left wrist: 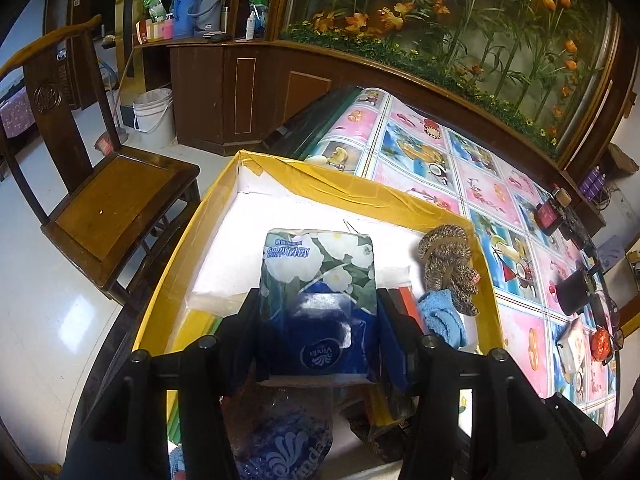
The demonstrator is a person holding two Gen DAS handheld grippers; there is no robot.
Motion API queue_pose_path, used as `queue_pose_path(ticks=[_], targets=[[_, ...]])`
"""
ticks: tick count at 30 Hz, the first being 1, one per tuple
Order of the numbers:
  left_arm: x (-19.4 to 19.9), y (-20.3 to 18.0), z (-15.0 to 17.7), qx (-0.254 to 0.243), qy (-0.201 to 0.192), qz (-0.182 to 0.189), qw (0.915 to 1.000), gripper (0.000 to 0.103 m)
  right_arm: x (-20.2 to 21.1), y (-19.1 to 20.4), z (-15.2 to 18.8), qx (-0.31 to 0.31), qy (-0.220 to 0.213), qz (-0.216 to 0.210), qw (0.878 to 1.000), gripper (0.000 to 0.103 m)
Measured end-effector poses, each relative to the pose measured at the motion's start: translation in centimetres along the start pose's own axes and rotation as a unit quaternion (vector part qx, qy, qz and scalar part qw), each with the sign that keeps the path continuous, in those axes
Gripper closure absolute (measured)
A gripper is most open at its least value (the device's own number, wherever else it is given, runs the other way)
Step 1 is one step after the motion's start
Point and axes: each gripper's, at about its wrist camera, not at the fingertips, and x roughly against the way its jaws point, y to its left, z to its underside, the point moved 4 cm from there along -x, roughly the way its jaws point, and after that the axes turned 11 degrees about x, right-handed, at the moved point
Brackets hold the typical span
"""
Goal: Organize soft objects
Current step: 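Carry both tissue packs into the white box and open both tools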
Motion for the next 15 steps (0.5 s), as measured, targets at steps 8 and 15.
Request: queue_pose_path(ticks=[8, 15], targets=[[1.0, 0.2, 0.2, 0.005, -0.002, -0.001, 1.0, 0.042, 1.3, 0.9, -0.2, 0.012, -0.025, -0.016, 0.999, 0.037], [3.3, -0.3, 0.4, 0.001, -0.018, 0.002, 0.9998, 0.04, 3.0, 0.0, -0.5, -0.006, -0.049, -0.02, 0.999, 0.036]])
